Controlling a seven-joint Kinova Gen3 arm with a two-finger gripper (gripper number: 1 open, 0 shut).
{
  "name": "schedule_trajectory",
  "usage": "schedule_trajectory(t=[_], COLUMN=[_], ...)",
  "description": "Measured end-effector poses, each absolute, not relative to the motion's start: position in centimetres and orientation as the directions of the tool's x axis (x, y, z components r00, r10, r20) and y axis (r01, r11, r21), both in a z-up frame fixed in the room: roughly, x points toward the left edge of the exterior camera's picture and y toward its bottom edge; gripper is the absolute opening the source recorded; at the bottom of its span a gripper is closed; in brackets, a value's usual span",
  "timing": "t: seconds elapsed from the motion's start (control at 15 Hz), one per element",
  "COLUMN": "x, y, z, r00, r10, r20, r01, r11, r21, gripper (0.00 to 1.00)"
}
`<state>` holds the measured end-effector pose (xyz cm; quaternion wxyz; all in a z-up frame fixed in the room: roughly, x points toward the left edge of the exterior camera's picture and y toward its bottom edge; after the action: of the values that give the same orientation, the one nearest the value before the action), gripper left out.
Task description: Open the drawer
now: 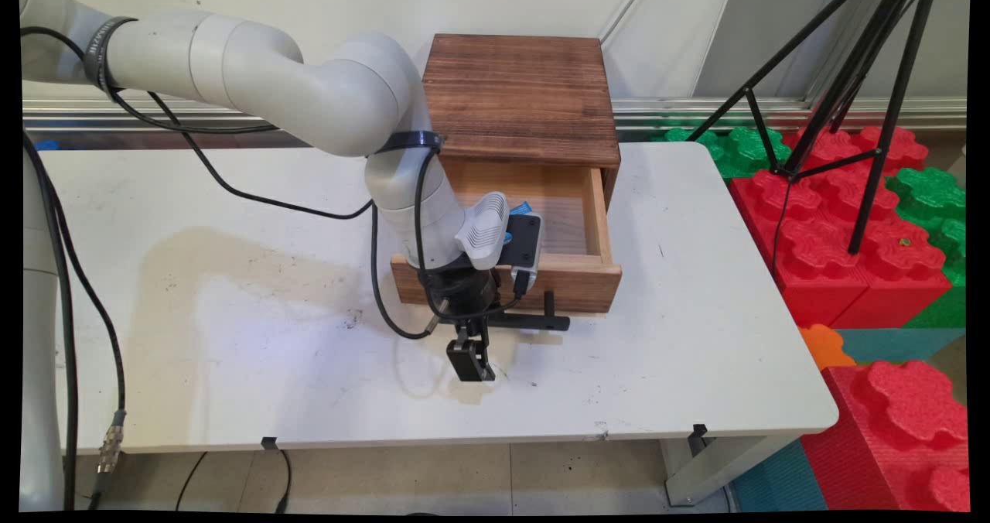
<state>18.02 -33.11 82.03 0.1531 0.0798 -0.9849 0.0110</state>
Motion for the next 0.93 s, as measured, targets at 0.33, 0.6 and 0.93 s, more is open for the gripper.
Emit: schedule_trajectory(t=[0.33,0.6,0.93], x=[17.9,17.7,17.6], y=[-32.5,-31.8,-31.2], z=[82.1,82.2,82.3], r00=[-0.942,-0.942,-0.944], r10=[-0.146,-0.141,-0.131], r20=[0.303,0.304,0.304], r01=[-0.153,-0.148,-0.139], r11=[0.988,0.989,0.990], r21=[0.001,0.001,-0.004], gripper=[1.00,1.00,1.00])
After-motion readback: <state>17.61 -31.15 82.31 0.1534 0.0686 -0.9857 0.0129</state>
